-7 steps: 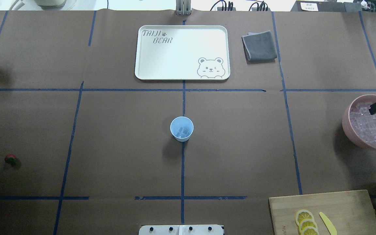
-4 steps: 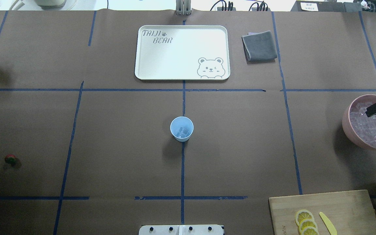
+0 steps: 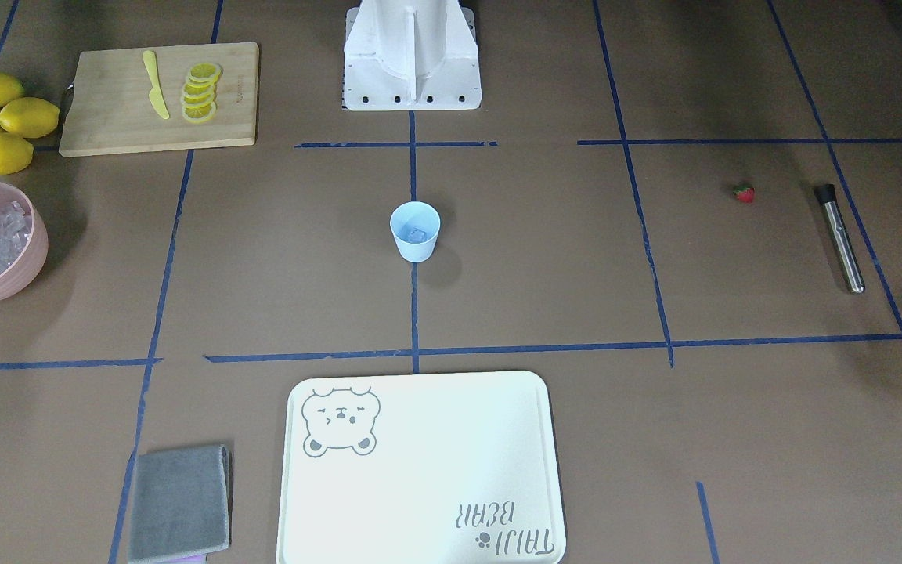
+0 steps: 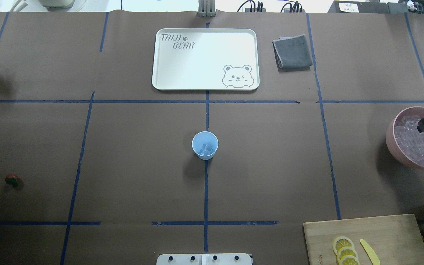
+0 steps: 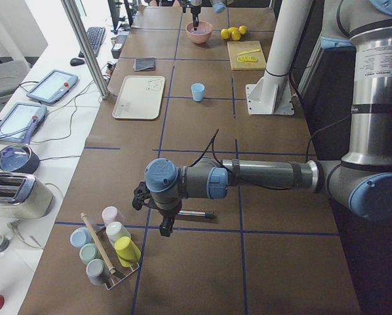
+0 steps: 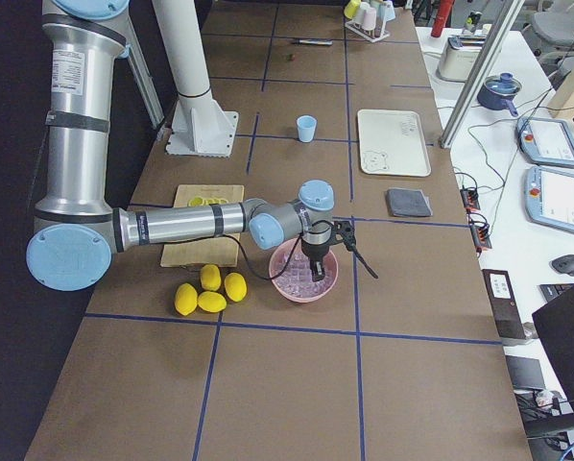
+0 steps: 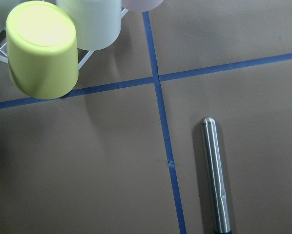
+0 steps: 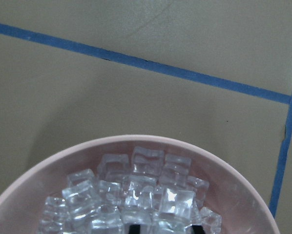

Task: Mash ice and strawberries in cup
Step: 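Grasp a third ice cube from the bowl with the right gripper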

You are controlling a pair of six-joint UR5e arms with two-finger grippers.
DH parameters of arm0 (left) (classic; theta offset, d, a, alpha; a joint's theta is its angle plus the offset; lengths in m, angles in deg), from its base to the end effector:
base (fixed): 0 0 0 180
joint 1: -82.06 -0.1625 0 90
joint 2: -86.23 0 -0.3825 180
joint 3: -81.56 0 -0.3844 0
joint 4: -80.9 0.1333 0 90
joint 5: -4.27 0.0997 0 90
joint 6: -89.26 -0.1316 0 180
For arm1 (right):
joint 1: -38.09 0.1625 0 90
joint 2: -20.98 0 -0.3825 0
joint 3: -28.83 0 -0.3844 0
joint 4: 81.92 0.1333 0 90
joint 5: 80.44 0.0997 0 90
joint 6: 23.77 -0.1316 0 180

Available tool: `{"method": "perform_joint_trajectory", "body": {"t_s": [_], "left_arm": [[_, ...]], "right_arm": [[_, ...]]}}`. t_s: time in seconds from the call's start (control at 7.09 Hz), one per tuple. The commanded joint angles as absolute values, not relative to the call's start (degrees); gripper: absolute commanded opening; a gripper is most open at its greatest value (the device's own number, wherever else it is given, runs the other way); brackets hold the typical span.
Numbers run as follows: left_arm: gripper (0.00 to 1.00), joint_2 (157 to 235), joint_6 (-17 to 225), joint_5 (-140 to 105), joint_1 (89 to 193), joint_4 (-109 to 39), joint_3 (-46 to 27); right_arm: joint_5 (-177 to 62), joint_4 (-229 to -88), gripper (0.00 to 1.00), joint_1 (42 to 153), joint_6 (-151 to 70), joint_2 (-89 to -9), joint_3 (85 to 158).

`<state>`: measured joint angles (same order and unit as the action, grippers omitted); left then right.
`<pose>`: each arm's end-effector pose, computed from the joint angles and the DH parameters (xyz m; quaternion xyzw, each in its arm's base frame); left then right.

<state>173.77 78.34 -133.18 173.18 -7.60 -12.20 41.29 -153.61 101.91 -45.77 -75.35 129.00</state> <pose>-0.0455 -0.4665 0.6253 0.0406 0.4003 0.0775 0.9122 -0.1525 -0.4554 0.5830 0.0592 -0.3203 -0.0869 0.9415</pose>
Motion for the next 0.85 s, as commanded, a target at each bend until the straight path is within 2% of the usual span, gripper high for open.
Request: {"method": "perform_joint_trajectory", "body": {"t_s": [0.0,0.14,0.42,0.7], "left_arm": [[1.00,173.76,78.36,-133.19,173.21,-7.60,-12.14],[1.00,173.76,78.36,-133.19,173.21,-7.60,-12.22],[1.00,173.76,78.36,-133.19,173.21,-7.60,-12.22],[1.00,173.76,78.36,-133.28,173.21,-7.60,-12.22]], "right_arm": [[41.38,-153.81,0.07,101.90,-45.57,-75.53,129.11],[41.46,-153.90,0.02,101.99,-45.40,-75.35,129.72],[42.34,-158.17,0.00,104.43,-45.48,-74.83,134.96],[42.26,-177.97,0.00,104.54,-46.36,-64.34,143.41]]}}
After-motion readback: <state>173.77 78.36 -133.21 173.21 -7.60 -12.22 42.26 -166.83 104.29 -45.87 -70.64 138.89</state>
